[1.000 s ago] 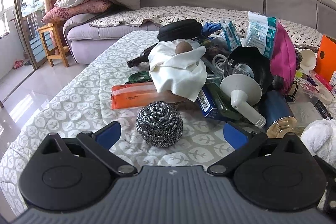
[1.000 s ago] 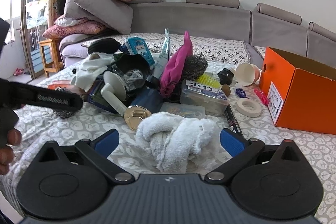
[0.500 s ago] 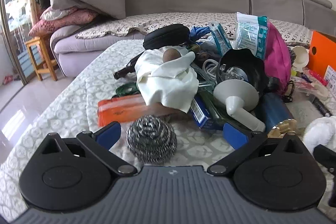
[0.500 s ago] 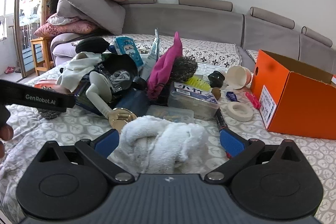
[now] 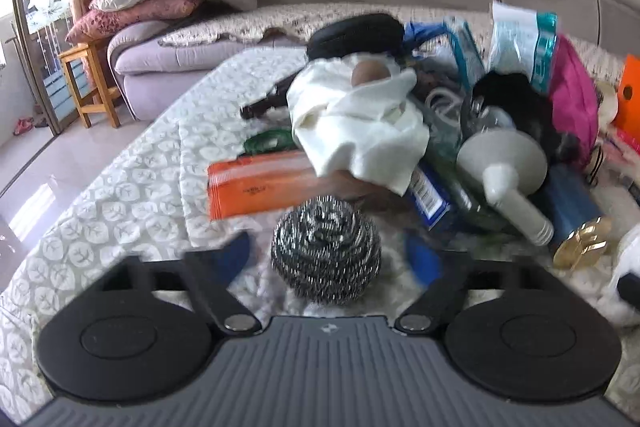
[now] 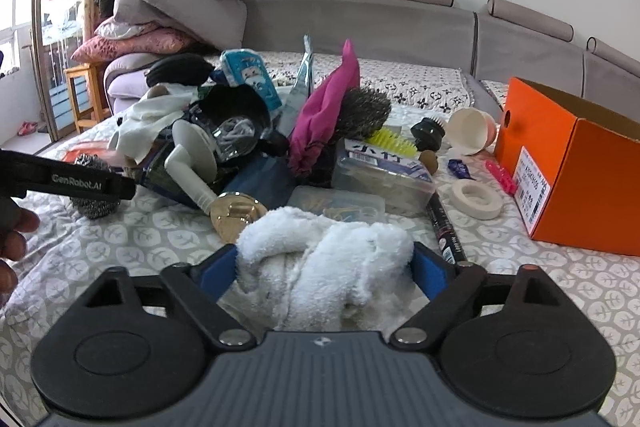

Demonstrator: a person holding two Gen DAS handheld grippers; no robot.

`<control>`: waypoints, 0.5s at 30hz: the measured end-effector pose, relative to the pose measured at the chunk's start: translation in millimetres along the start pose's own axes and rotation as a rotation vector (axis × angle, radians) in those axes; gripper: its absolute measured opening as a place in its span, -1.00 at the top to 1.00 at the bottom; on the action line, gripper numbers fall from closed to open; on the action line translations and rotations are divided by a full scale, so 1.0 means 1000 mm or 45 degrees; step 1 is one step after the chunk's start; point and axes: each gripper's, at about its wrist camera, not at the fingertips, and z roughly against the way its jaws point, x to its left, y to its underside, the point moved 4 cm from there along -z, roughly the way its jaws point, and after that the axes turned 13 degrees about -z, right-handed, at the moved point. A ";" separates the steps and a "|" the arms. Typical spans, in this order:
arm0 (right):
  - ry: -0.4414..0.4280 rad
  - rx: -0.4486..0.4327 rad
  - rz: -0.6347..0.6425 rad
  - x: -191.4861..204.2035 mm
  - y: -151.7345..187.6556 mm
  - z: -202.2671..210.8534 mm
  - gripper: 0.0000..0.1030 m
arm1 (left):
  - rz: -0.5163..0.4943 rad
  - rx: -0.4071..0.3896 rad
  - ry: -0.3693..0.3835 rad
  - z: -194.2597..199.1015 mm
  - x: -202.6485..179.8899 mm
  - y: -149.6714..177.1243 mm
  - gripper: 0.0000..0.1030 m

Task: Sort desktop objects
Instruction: 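Grasp the steel wool scrubber with the left gripper while the right gripper grasps the white towel, then carry the scrubber and towel into the orange box and open both grippers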

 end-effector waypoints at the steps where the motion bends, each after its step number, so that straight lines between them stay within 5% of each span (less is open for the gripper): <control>1: 0.001 0.004 -0.002 -0.001 0.000 0.000 -0.65 | -0.006 0.026 0.007 -0.002 0.000 0.002 -0.01; 6: 0.003 0.014 -0.053 -0.007 -0.004 0.001 -0.39 | -0.026 -0.014 0.009 0.008 -0.002 0.002 0.11; 15: -0.028 -0.075 -0.010 -0.003 -0.012 0.022 -0.28 | -0.024 -0.134 0.023 0.039 -0.012 -0.012 0.14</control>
